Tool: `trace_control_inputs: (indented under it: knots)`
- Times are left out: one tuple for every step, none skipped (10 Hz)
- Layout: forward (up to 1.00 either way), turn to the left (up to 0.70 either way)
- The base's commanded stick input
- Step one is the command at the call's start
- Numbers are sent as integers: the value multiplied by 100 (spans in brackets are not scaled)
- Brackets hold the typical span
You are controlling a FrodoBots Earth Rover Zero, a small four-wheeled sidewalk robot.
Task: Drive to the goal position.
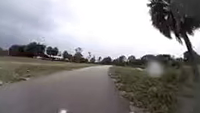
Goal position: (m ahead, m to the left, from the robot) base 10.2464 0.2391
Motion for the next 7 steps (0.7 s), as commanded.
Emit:
trace_control_inputs:
  knots:
    - [84,3]
    - [84,3]
    - [84,19]
    - [84,22]
    - [84,13]
    - [84,3]
    - [84,8]
